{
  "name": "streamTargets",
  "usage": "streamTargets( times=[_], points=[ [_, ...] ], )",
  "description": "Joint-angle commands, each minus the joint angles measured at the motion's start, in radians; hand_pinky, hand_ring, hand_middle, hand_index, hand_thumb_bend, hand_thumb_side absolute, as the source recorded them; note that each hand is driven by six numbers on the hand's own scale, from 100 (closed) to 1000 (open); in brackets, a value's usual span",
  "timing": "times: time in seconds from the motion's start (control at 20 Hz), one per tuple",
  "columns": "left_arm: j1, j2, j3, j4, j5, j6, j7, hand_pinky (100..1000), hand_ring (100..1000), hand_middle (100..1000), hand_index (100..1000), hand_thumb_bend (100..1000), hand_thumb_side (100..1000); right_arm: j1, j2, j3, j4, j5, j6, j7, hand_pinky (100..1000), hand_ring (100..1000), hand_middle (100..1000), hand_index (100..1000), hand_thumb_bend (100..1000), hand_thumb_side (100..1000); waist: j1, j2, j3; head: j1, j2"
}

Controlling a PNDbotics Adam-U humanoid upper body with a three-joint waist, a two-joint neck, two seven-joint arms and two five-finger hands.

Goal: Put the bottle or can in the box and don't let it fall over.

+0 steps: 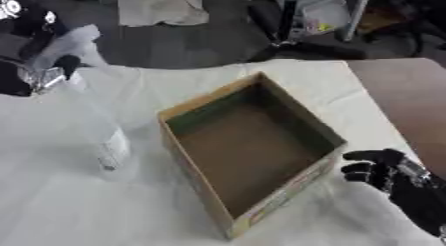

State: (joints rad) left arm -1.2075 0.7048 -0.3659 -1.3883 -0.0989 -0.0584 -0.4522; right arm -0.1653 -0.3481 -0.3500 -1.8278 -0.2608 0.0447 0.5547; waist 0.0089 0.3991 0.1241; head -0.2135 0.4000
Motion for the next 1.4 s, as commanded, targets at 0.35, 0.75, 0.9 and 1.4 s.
streamTargets(
  times=[0.35, 0.75, 0.9, 1.4],
  points=[
    [-0.034, 0.017, 0.023, -0.018, 0.006, 0.006, 0.020, 537, 386, 144, 320, 100, 194, -0.001, -0.012, -0.001, -0.009, 0.005, 0.000, 0.006, 817, 791, 808, 773, 100, 897, -0.001, -0.025, -0.002, -0.003, -0.008],
    [-0.040, 0.016, 0.033, -0.025, 0.022, 0.026, 0.037, 533, 377, 128, 307, 100, 208, 0.000, -0.010, -0.001, -0.009, 0.003, 0.003, 0.010, 817, 791, 809, 773, 100, 893, 0.000, -0.031, -0.004, -0.004, -0.005],
    [-0.042, 0.016, 0.035, -0.028, 0.027, 0.033, 0.040, 533, 376, 126, 305, 100, 193, 0.000, -0.010, -0.002, -0.009, 0.000, 0.005, 0.009, 818, 791, 809, 773, 100, 892, 0.000, -0.035, -0.005, -0.005, -0.003],
    [-0.057, 0.015, 0.053, -0.043, 0.055, 0.047, 0.043, 535, 371, 121, 302, 100, 194, 0.002, -0.008, -0.003, -0.009, -0.011, 0.015, 0.011, 818, 792, 810, 773, 100, 884, 0.004, -0.052, -0.005, -0.009, 0.007]
  ],
)
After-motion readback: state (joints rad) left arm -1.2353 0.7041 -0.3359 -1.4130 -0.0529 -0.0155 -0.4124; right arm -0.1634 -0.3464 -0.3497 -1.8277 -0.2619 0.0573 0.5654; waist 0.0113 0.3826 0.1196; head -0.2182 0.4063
